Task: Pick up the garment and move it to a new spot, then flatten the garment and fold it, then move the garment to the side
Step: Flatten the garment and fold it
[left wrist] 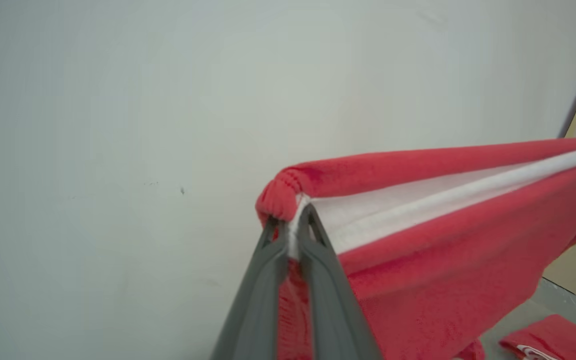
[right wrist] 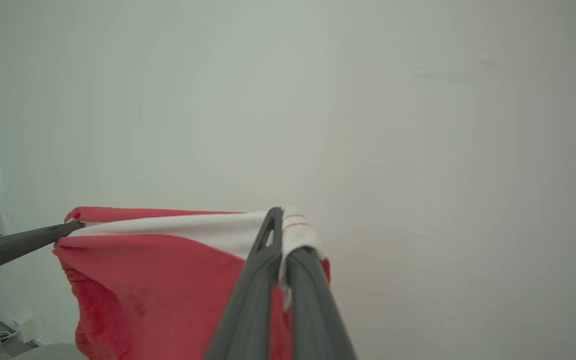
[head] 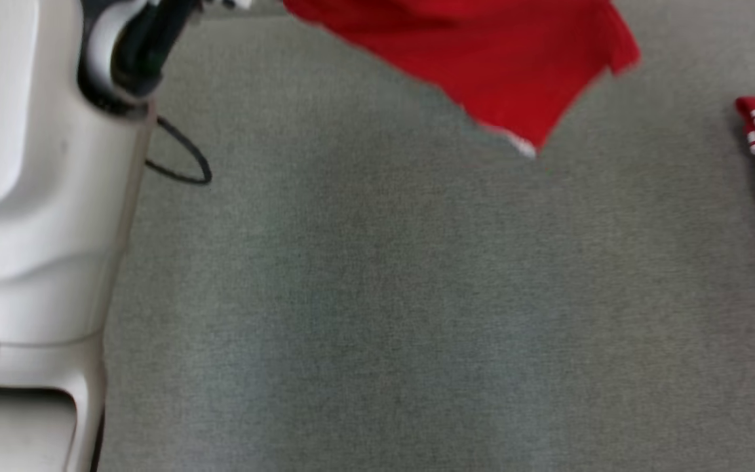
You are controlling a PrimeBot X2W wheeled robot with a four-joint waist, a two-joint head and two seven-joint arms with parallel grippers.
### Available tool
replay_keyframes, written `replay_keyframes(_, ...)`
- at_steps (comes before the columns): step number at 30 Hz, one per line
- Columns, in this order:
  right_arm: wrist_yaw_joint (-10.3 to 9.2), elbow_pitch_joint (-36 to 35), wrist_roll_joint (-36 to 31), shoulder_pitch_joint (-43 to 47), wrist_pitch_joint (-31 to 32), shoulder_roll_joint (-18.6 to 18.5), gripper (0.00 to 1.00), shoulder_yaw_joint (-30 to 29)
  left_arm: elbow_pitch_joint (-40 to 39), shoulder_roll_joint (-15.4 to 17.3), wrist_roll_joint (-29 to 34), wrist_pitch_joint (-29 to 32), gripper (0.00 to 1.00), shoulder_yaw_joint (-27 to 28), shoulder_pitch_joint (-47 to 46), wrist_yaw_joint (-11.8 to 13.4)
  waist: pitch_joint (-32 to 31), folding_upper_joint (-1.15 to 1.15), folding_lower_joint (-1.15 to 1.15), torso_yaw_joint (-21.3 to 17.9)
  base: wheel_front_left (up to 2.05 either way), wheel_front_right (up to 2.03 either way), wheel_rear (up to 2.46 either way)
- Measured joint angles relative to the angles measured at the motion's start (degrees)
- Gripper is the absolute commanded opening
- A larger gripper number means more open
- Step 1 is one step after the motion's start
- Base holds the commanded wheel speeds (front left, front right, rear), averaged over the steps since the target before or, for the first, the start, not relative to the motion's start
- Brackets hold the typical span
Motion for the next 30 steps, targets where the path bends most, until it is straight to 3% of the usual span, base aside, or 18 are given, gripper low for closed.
replay_keyframes(8,0.00,4.93,-0.93,-3.70,-7.11,0.77,0.00,6.44,15.58,-3.08,4.49,-15.01,0.00,-2.60,-3.44,-1.22,4.58,0.00,0.00,4.07,0.00,0.00,0.00)
replay_keyframes(14,0.00,-0.86,0.91,8.18,-10.61,-4.39,0.00,14.05,20.07,-4.83,3.63,-21.76,0.00,-4.70,6.22,-4.02,3.29,0.00,-0.01,5.96,0.00,0.00,0.00)
replay_keyframes(21,0.00,-8.40,2.07,25.23,-11.56,-10.61,0.00,19.56,15.47,-2.87,1.62,-25.35,0.00,-6.01,25.96,-4.09,-1.60,0.00,-0.01,6.25,0.00,0.00,0.00)
replay_keyframes(30,0.00,-14.28,1.80,44.09,-11.63,-14.34,0.00,21.83,-0.11,0.62,-3.24,-21.56,0.00,-7.47,54.92,-1.37,-10.20,0.00,-0.03,6.00,0.00,0.00,0.00)
